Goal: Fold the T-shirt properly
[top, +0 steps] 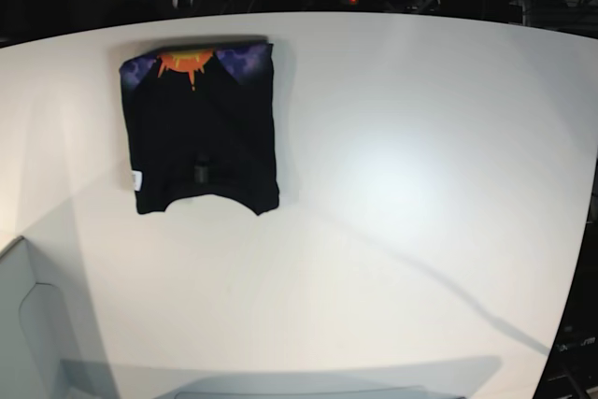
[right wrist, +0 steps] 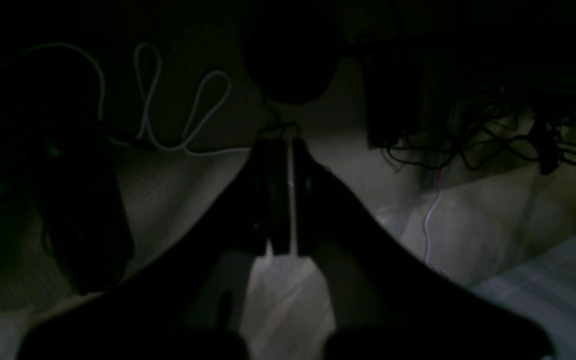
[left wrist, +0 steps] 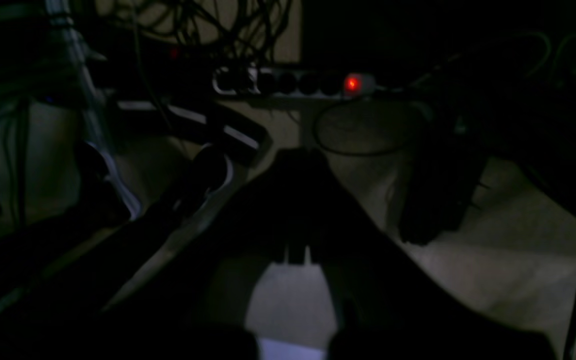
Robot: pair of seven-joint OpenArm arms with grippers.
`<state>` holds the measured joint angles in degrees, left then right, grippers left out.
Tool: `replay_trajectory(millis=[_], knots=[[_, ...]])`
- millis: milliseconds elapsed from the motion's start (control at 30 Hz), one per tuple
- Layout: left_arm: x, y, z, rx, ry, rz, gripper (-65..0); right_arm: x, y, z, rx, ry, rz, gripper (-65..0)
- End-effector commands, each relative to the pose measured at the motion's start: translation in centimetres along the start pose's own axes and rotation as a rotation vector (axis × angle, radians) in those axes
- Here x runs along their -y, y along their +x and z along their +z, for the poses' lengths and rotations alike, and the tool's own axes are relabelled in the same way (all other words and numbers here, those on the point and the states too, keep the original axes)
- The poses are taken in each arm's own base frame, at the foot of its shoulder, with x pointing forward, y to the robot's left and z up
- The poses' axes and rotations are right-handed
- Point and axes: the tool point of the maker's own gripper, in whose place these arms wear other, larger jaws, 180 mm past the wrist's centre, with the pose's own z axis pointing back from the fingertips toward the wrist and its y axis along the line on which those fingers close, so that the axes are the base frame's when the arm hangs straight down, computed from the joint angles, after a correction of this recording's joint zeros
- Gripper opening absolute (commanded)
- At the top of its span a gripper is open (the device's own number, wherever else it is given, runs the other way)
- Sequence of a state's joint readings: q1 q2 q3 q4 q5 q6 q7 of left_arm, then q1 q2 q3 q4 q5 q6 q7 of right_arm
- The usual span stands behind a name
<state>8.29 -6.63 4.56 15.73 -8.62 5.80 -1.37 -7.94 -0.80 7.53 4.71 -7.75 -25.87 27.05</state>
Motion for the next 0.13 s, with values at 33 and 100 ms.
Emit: replay_trajectory(millis=[33, 100], knots=[[-0.6, -0.59, -0.01, -0.014, 0.014, -0.003, -65.0, 0.45, -0.51, 0.19, -0.007, -0.024, 0.017, -65.0], [-0.57, -0.85, -0.07, -0.025, 0.016, -0.001, -65.0, 0.42, -0.37, 0.14, -0.005, -0.023, 0.017, -65.0]])
